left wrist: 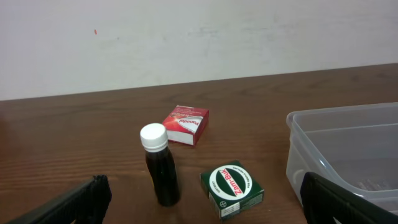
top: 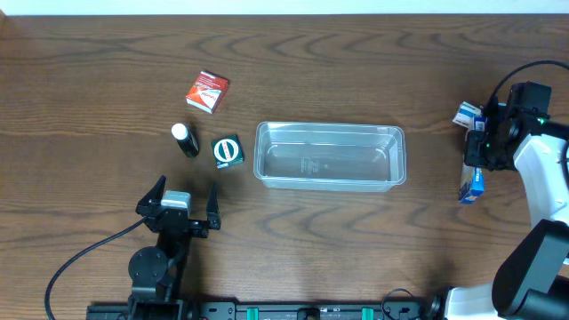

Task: Pack container
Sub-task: 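Reach the right gripper to the blue Kool Fever box and grasp it, then carry the blue box over the clear container and lower it inside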

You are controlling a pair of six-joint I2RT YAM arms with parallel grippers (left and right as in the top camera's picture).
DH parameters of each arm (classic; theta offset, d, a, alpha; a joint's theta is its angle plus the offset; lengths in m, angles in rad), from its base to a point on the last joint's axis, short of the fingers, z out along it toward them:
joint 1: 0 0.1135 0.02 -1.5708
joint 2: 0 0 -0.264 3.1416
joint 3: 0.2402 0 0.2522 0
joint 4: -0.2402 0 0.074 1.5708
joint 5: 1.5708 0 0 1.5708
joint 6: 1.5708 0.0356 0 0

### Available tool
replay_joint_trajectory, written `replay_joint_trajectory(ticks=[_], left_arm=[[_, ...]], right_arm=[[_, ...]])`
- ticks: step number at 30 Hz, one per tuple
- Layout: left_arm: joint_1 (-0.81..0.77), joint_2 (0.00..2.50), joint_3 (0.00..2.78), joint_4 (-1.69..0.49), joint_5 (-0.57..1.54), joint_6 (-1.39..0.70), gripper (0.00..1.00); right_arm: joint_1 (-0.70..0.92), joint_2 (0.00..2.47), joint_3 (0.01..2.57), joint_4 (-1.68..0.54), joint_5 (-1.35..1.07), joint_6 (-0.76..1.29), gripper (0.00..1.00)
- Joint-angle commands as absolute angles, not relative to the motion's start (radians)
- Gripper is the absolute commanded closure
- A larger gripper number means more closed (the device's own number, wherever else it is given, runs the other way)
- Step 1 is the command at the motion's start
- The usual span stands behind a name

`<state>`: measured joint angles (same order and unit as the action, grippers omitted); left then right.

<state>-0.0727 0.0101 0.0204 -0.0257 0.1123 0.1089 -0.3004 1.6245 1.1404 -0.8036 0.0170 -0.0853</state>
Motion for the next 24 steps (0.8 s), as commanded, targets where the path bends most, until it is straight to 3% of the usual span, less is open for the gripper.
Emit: replay_joint_trajectory(ticks=[1, 16, 24], left_arm=[[-0.068, 0.005, 0.004, -0.060, 0.123, 0.112, 0.02], [-0.068, 0.005, 0.004, -0.060, 0.123, 0.112, 0.02], [-0.068, 0.005, 0.004, -0.060, 0.123, 0.112, 0.02]], right_arm=[[-0.287, 1.635, 1.135, -0.796, 0.007, -0.059, 0.98], [-0.265, 1.571, 1.345, -0.971, -0.051, -0.034, 0.99], [-0.110, 1.428, 1.512, -1.059, -0.110, -0.210, 0.99]])
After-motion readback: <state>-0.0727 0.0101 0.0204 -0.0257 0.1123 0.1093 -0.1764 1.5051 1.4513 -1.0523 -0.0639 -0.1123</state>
